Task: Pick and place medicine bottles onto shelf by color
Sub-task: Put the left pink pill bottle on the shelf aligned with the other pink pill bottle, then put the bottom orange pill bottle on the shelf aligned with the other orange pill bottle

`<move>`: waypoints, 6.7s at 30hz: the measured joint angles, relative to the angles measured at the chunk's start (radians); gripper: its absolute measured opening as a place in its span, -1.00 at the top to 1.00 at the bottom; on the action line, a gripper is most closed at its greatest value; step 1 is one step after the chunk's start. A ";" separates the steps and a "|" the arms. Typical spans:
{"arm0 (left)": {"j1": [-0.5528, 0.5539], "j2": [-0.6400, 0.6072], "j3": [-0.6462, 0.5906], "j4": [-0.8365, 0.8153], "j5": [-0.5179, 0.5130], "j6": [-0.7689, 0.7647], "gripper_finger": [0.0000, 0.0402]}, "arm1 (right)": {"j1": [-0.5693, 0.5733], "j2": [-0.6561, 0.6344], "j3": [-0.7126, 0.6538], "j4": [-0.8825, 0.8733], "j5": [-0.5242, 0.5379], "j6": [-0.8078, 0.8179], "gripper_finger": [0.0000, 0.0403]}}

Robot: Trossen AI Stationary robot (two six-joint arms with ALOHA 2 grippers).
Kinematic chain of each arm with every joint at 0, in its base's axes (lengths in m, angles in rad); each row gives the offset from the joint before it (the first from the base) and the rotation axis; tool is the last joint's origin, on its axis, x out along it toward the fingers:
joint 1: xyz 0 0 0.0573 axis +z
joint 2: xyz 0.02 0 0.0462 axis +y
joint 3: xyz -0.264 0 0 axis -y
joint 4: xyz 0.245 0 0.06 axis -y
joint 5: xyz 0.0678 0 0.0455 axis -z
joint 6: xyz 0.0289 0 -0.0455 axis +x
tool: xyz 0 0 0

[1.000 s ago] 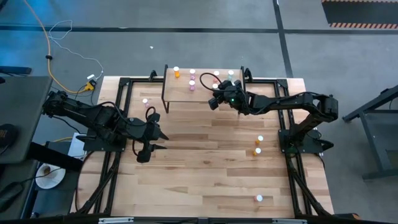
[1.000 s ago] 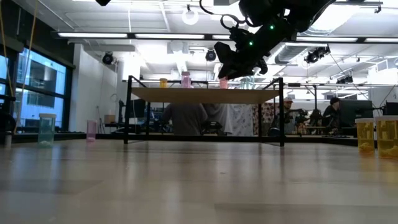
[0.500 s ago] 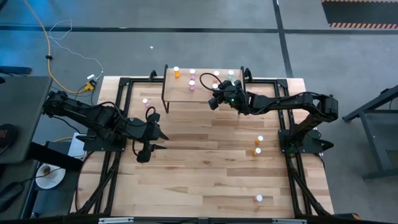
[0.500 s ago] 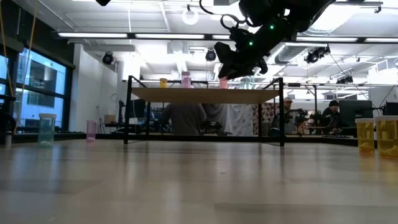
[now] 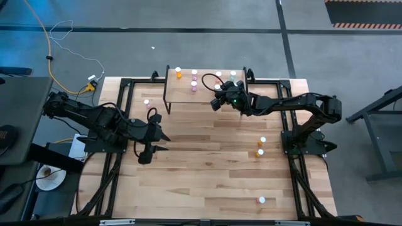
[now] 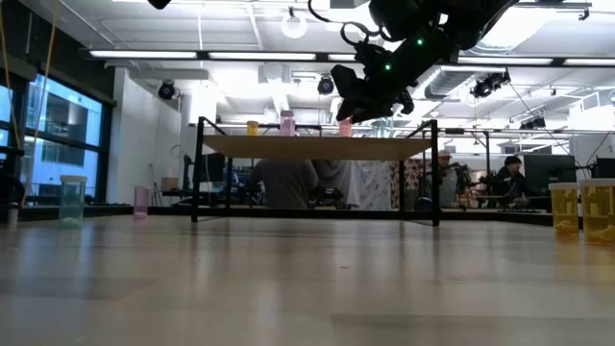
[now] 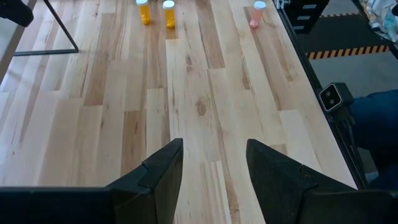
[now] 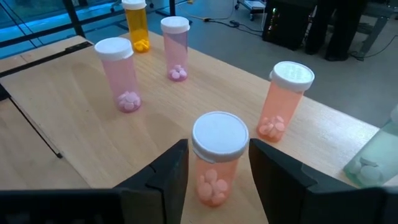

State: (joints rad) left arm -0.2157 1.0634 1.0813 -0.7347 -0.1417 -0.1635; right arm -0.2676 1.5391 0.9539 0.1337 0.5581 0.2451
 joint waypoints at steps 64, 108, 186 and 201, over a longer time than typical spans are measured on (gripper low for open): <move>0.004 0.000 0.000 -0.091 -0.094 0.035 0.16 | 0.241 -0.311 0.010 -0.139 0.054 -0.138 0.20; 0.565 -0.229 -0.115 -0.474 -0.139 0.026 0.17 | 0.381 -0.389 0.010 -0.326 0.054 -0.089 0.20; 0.243 -0.186 -0.215 0.014 0.202 -0.201 0.16 | 1.093 -0.369 0.010 -1.295 0.212 1.300 0.20; 0.207 -0.186 -0.214 0.100 0.159 -0.204 0.16 | 1.303 -0.162 0.010 -1.514 0.260 1.736 0.20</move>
State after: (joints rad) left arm -0.0086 0.8772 0.8673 -0.6350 0.0177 -0.3676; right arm 1.0349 1.3770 0.9638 -1.3802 0.8178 1.9812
